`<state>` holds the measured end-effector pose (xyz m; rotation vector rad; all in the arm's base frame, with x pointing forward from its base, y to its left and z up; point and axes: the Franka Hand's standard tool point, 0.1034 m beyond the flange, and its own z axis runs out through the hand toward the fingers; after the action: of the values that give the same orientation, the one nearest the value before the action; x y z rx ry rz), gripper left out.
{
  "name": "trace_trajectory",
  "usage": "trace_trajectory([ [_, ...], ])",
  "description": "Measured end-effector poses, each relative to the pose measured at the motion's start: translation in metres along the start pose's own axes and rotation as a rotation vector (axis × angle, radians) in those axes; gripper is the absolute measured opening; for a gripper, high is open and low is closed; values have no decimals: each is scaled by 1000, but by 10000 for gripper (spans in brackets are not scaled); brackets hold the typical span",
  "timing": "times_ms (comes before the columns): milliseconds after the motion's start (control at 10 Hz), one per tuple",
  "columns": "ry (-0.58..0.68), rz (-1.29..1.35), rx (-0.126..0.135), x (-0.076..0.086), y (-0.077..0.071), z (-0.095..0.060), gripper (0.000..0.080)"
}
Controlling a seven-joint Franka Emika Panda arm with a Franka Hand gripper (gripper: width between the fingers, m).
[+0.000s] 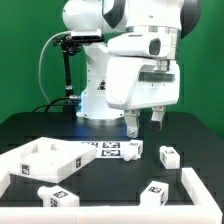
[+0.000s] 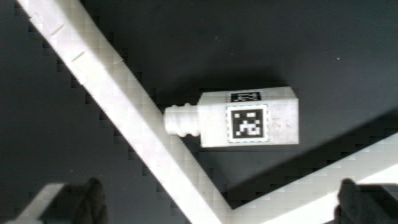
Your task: Assemble one leg
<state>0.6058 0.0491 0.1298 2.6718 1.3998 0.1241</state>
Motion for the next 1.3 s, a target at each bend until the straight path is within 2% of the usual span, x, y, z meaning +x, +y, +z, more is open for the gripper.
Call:
trace_trajectory([
  [600,2,14,1,0,0,0,649],
  [700,7,98,-3,0,5,-1,649],
  [900,16,239,-2,9,6,6,649],
  [1000,20,373,13,17,10,9,649],
  [1200,29,422,80,13,27,12,649],
  [1300,33,426,75,14,26,12,649],
])
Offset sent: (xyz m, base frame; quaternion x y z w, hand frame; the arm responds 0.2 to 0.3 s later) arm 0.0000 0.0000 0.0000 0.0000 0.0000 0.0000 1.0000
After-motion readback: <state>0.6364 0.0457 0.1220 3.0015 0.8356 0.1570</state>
